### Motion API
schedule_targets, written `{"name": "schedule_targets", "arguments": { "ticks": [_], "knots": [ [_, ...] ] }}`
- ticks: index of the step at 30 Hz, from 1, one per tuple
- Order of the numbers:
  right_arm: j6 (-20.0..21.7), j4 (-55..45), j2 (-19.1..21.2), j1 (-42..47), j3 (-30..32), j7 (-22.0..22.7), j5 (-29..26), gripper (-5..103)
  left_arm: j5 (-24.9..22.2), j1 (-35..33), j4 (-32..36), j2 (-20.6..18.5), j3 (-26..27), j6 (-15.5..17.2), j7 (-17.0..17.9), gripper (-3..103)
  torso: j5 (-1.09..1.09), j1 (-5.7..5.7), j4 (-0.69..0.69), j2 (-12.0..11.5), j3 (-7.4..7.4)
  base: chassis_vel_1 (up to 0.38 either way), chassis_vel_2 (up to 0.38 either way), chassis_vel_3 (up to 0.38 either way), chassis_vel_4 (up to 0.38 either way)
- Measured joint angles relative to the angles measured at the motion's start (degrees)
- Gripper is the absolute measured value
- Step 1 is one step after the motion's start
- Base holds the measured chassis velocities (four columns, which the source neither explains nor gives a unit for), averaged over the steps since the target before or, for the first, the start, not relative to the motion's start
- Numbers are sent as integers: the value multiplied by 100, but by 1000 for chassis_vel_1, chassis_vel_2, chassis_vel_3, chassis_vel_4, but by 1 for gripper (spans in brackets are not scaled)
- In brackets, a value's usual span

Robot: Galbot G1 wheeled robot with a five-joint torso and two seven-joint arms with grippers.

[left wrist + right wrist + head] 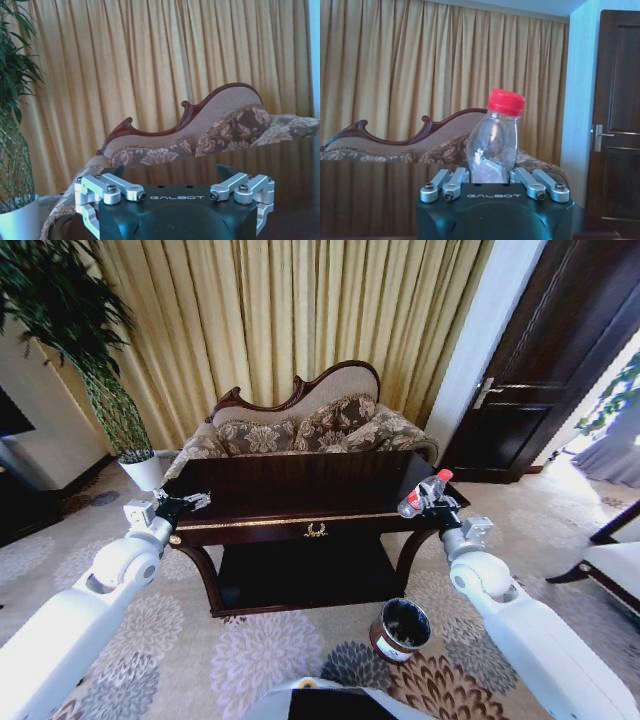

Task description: Move to the front of the table and place the trash on the table into the trash bin.

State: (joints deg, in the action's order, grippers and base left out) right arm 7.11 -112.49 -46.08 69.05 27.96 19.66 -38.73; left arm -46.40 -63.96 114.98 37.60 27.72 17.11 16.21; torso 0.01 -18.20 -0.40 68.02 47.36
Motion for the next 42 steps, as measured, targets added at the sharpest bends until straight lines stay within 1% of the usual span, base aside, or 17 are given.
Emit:
{"name": "schedule_targets", "arguments": {
  "ticks": [5,6,8,13,15,16,19,20,23,24,27,31,34,35,38,39,42],
  "knots": [
    [-13,17,-51,-10,-96,51,115,30,13,-6,0,35,-29,-12,-5,100,0,1,-1,1,-1,162,-184,-163,164],
    [-72,53,-64,-12,-135,55,212,30,14,-14,0,47,-32,-15,-8,100,0,1,-1,1,-1,147,-161,-129,186],
    [-114,97,-88,-17,-179,59,281,30,15,-23,-1,62,-34,-24,-15,100,0,2,2,1,-1,140,-128,-123,157],
    [-72,182,-119,23,-189,35,373,30,16,-43,-1,76,-31,-49,-26,100,0,4,1,2,-2,53,-46,-49,49],
    [3,264,-170,165,-159,-125,540,30,28,-78,-7,100,-27,-91,-39,100,-1,0,0,-1,0,0,0,0,0],
    [3,264,-170,165,-159,-125,540,30,28,-78,-7,100,-27,-91,-39,100,-1,0,0,-1,0,0,0,0,0],
    [10,525,-279,320,-163,-294,880,30,55,-133,-1,144,-23,-117,-53,100,0,-3,-1,-3,1,0,0,0,0],
    [10,525,-279,320,-163,-294,880,30,55,-133,-1,144,-23,-117,-53,100,0,-3,-1,-3,1,0,0,0,0],
    [-44,987,-427,341,-225,-326,1190,30,58,-183,20,161,10,-137,-64,100,0,-1,0,-2,0,0,0,0,0],
    [-44,987,-427,341,-225,-326,1190,30,58,-183,20,161,10,-137,-64,100,0,-1,0,-2,0,0,0,0,0],
    [-209,1546,-575,285,-269,-419,1484,30,59,-240,23,171,56,-160,-83,100,1,1,0,0,-1,0,0,0,0],
    [-297,1978,-699,196,-305,-463,1618,30,58,-304,24,171,108,-183,-115,100,-1,1,0,0,-1,0,0,0,0],
    [-575,2717,-946,14,-358,-596,1982,30,56,-383,22,166,199,-218,-157,100,0,0,0,0,0,0,0,0,0],
    [-575,2717,-946,14,-358,-596,1982,30,56,-383,22,166,199,-218,-157,100,0,0,0,0,0,0,0,0,0],
    [-740,3460,-1221,-202,-428,-639,2177,30,52,-529,40,146,315,-252,-195,100,1,0,-1,0,-1,0,0,0,0],
    [-740,3460,-1221,-202,-428,-639,2177,30,52,-529,40,146,315,-252,-195,100,1,0,-1,0,-1,0,0,0,0],
    [-943,4102,-1498,-421,-455,-656,2387,30,63,-685,52,118,437,-300,-280,100,-1,0,1,-1,0,0,0,0,0]
  ]
}}
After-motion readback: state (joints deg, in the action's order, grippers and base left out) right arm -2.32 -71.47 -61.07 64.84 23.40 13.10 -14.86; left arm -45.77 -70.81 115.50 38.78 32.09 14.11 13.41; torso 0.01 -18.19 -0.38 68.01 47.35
